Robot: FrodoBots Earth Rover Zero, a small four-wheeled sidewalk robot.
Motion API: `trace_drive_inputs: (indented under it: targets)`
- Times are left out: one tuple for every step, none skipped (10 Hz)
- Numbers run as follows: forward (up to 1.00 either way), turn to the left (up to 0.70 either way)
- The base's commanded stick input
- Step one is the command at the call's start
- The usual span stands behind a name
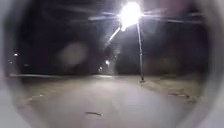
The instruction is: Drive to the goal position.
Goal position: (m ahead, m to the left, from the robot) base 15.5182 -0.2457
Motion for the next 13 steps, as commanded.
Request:
trace_drive_inputs:
  targets:
    - [0.85,0.04]
    - [0.85,0.04]
    - [0.85,0.04]
    - [0.85,0.03]
    - [0.85,0.03]
    - [0.85,0.03]
    - [0.85,0.03]
    - [0.85,0.03]
    - [0.85,0.03]
    - [0.85,0.03]
    - [0.85,0.03]
    - [0.85,0.02]
    - [0.85,0.02]
